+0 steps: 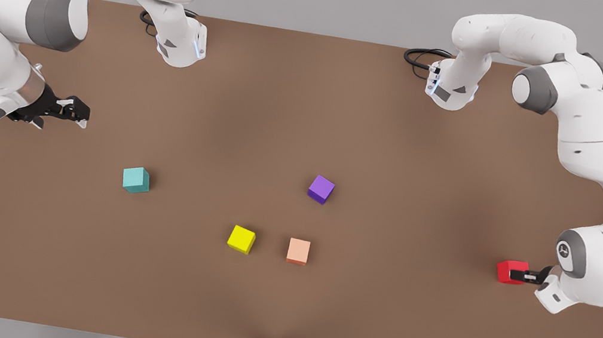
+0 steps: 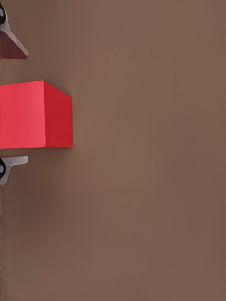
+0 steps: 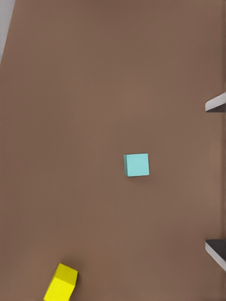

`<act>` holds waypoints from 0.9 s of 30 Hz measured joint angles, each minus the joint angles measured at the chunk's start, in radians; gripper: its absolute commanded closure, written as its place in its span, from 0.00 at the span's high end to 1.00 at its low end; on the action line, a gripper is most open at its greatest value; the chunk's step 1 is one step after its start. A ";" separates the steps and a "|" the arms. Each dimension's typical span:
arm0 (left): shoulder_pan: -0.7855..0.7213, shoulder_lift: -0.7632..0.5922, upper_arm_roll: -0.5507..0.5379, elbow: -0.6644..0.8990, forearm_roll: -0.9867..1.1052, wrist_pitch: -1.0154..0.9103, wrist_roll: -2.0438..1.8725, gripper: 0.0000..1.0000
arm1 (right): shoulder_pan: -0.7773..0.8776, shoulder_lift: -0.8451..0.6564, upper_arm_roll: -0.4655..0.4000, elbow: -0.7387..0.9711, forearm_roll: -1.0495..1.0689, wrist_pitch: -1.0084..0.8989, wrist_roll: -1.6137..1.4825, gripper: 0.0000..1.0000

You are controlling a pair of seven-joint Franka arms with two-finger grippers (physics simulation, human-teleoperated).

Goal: Pick up red wooden cube and pass to hand red wooden cube and place in blue wooden cube

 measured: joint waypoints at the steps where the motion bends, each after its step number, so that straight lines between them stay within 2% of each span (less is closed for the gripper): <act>1: -0.001 0.001 0.000 -0.016 0.000 0.015 0.006 1.00 | 0.000 0.000 0.000 0.000 0.001 0.000 0.000 1.00; 18: -0.002 0.038 0.000 -0.074 -0.027 0.092 -0.075 1.00 | -0.007 0.001 0.000 -0.011 0.009 0.000 -0.006 1.00; 19: -0.002 0.039 0.000 -0.074 -0.028 0.093 -0.081 0.93 | -0.008 0.001 0.000 -0.011 0.010 0.000 -0.006 1.00; 20: -0.002 0.038 0.000 -0.074 -0.028 0.094 -0.087 0.71 | -0.010 0.001 0.000 -0.011 0.010 0.001 -0.006 1.00; 21: -0.002 0.038 0.000 -0.073 -0.028 0.095 -0.094 0.65 | -0.010 0.001 0.000 -0.011 0.011 0.001 -0.007 1.00; 25: -0.005 0.029 -0.012 -0.064 -0.024 0.095 -0.124 0.65 | -0.013 0.000 0.000 -0.016 0.018 0.000 -0.007 1.00; 27: -0.018 0.016 -0.063 -0.028 -0.034 0.067 -0.156 0.65 | -0.017 0.001 0.000 -0.018 0.022 0.000 -0.008 1.00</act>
